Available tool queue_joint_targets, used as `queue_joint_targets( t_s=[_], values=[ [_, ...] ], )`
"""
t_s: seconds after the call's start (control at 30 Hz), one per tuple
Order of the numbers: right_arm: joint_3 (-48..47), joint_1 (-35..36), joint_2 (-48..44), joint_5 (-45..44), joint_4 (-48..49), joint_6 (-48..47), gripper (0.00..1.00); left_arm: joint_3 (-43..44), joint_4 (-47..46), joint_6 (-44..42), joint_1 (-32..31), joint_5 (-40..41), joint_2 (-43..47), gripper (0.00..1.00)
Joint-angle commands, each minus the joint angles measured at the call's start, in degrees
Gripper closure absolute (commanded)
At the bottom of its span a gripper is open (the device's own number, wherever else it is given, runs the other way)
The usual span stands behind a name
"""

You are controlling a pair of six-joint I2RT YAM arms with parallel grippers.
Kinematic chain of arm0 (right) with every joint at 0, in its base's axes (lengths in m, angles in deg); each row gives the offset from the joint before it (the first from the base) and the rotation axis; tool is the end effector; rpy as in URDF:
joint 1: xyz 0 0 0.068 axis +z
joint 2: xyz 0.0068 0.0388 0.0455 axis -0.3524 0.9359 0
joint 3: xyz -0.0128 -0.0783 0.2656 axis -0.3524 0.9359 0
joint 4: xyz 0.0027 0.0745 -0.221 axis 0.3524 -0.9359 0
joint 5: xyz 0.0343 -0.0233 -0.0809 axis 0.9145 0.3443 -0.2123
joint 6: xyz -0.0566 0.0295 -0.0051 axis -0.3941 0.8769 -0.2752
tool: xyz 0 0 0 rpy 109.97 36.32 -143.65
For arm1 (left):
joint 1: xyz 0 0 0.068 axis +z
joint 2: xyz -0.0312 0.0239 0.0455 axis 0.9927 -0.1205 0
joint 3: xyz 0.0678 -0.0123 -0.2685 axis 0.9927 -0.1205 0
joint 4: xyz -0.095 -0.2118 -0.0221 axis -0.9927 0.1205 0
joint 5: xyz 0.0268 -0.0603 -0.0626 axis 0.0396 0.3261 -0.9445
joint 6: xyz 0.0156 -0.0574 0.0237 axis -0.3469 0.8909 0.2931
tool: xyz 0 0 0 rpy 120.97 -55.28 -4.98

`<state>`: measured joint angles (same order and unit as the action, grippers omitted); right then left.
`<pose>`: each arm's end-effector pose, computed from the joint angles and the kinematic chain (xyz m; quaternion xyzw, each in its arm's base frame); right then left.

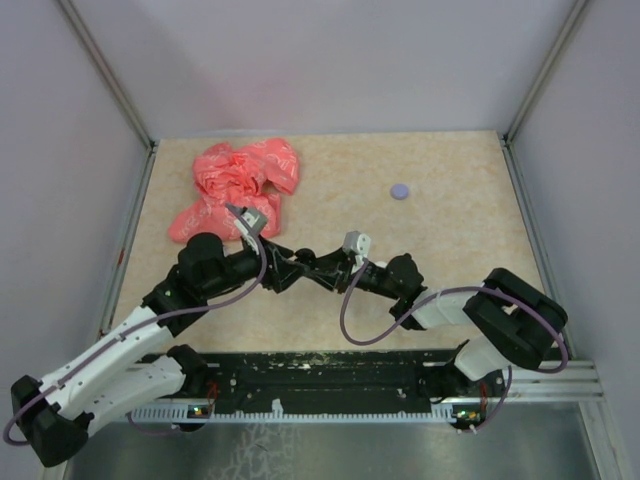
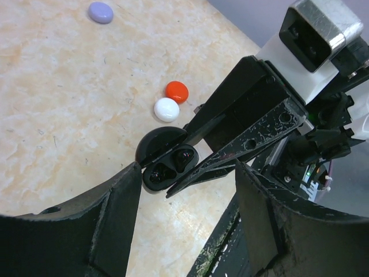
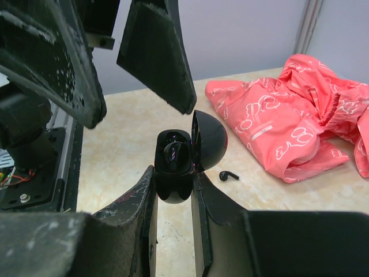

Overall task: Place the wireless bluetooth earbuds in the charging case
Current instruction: Adjust the earbud with the charging case, then pick up the earbud from the center of the board.

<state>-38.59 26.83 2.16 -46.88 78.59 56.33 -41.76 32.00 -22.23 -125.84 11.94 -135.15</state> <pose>0.1595 0.2068 0.2458 -0.3861 0.5023 0.4684 0.6157 0.1190 -0.1275 0.3201 0.2479 0.7212 -0.4063 0.5033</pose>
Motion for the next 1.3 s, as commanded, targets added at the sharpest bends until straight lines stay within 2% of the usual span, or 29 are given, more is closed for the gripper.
queue_joint_targets(
  t_s=[0.0,0.13,0.23,0.37,0.63,0.8,1.0,1.27],
  values=[
    [-1.7,0.0,-0.3,-1.2,4.2,0.2,1.00,-1.7,-4.5,1.1,0.0,-2.0,-0.5,0.30],
    [-1.7,0.3,0.2,-2.7,4.8,1.1,1.00,0.4,-3.8,0.2,0.0,-2.4,-2.5,0.36],
    [-1.8,0.6,1.4,-1.6,5.6,1.3,1.00,1.3,-3.2,0.2,-0.1,-3.5,-3.2,0.47],
    [-2.0,0.9,3.2,-1.4,7.6,2.3,1.00,1.7,-3.3,-0.3,-0.1,-3.2,-3.2,0.54],
    [-1.8,1.2,4.5,-0.9,10.3,3.4,1.00,2.5,-1.7,0.2,-0.1,-1.7,-1.5,0.57],
    [0.0,1.0,4.0,-4.9,10.0,1.1,1.00,-0.4,0.0,1.6,-0.1,8.2,2.5,0.52],
    [6.2,1.0,1.2,-9.8,11.6,1.0,1.00,-0.8,8.7,4.9,-0.1,24.1,-0.6,0.51],
    [9.2,1.0,-11.6,-13.4,-4.5,-4.5,1.00,-0.3,14.8,9.6,1.2,38.2,-13.7,0.48]
  ],
)
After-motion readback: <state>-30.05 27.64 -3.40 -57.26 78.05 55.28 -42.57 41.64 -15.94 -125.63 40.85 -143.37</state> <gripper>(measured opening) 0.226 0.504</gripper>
